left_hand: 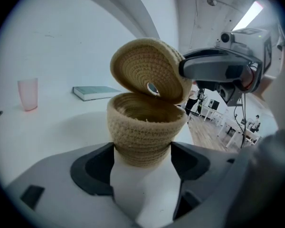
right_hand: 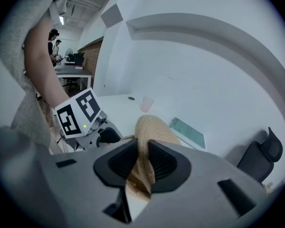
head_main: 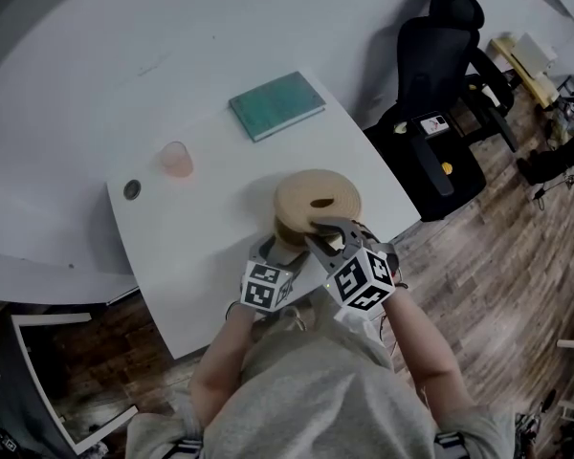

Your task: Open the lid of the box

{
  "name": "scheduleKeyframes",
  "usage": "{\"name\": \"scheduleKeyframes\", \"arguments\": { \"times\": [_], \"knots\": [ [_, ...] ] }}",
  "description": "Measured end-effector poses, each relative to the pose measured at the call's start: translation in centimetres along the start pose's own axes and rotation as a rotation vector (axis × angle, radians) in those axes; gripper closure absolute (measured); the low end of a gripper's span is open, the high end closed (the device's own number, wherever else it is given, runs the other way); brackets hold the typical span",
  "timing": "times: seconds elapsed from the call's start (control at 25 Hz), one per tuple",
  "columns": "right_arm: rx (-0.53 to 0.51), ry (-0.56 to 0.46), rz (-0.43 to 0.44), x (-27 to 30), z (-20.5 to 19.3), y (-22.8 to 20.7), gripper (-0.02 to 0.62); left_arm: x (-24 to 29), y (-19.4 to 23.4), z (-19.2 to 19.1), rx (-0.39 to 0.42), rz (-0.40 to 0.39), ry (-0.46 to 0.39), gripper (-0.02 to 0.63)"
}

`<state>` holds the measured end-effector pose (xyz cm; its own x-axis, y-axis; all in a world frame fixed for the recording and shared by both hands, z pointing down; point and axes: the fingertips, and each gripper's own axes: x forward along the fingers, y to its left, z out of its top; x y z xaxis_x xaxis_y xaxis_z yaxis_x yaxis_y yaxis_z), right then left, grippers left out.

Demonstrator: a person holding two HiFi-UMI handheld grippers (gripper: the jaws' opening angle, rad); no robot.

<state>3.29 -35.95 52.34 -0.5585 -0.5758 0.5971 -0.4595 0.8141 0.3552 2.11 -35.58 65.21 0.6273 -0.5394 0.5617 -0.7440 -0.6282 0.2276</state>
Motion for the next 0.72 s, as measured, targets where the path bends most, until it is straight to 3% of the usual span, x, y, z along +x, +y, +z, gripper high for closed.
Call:
{"name": "scheduleKeyframes", "arguments": {
  "times": [0.2, 0.48, 0.72],
  "knots": [
    [0.072, -0.047, -0.033, -0.5, 0.8, -1.6, 0.515, 0.0, 0.0, 0.0, 0.001, -0.002, 0.001, 0.258],
    [0.265, -0.165, -0.089, -1.7, 1.9, -5.2, 0.52, 0.0, 0.1, -0.2, 0.001, -0.007, 0.009, 0.258],
    [0.331, -0.2, -0.134, -2.7, 2.0, -6.8, 0.522, -0.3, 0.0, -0.4, 0.01, -0.004, 0.02, 0.258]
  ]
}}
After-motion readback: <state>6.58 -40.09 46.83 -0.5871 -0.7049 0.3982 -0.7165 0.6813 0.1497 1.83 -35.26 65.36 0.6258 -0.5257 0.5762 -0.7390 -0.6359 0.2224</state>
